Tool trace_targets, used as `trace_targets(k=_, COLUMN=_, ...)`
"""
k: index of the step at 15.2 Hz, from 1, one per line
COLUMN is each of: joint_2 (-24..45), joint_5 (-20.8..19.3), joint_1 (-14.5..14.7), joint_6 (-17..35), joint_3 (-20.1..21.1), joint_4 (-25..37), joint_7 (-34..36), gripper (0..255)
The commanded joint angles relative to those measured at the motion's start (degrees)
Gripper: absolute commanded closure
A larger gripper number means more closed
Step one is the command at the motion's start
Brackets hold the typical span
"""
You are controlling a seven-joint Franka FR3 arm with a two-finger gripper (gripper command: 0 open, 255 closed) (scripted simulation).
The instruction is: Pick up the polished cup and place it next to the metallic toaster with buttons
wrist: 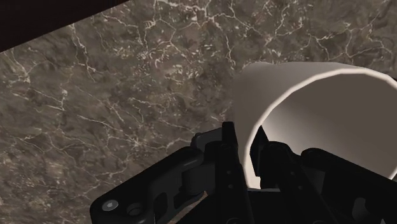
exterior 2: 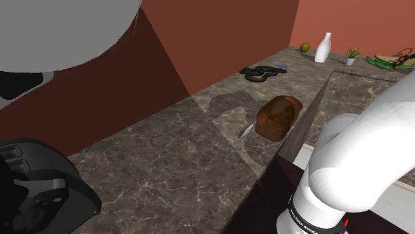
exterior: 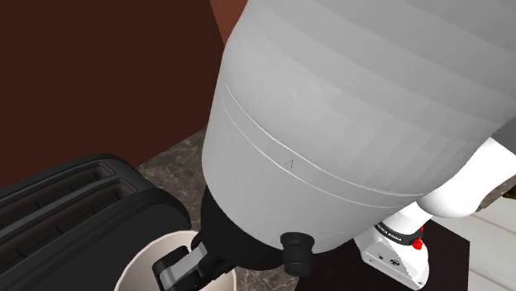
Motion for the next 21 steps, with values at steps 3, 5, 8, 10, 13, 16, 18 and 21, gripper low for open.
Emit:
trace_targets(k=3, joint_2=0.4, joint_5=0.0, joint_1=-0.1, joint_6=3.1, joint_3=1.0, joint_4=-2.6, joint_7=0.5, gripper=255)
trace_targets(k=5, joint_2=0.6, joint_5=0.0, joint_1=-0.2, joint_6=4.6, joint_3=1.6, joint_4=-3.9, joint_7=0.7, gripper=255)
trace_targets(k=8, joint_2=1.0, joint_5=-0.1, joint_1=-0.5, joint_6=6.9, joint_3=2.6, joint_4=-5.8, joint_7=1.2, gripper=255)
trace_targets(k=10, joint_2=1.4, joint_5=-0.2, joint_1=-0.7, joint_6=8.4, joint_3=3.3, joint_4=-7.0, joint_7=1.5, gripper=255)
trace_targets(k=13, joint_2=2.1, joint_5=-0.5, joint_1=-1.2, joint_6=10.8, joint_3=4.4, joint_4=-8.7, joint_7=2.2, gripper=255)
trace_targets(k=16, joint_2=3.0, joint_5=-1.0, joint_1=-1.9, joint_6=13.1, joint_3=5.8, joint_4=-10.3, joint_7=2.9, gripper=255)
trace_targets(k=18, joint_2=3.7, joint_5=-1.4, joint_1=-2.4, joint_6=14.7, joint_3=6.8, joint_4=-11.3, joint_7=3.4, gripper=255)
trace_targets(k=21, joint_2=4.8, joint_5=-2.2, joint_1=-3.4, joint_6=17.2, joint_3=8.4, joint_4=-12.8, joint_7=4.4, gripper=255)
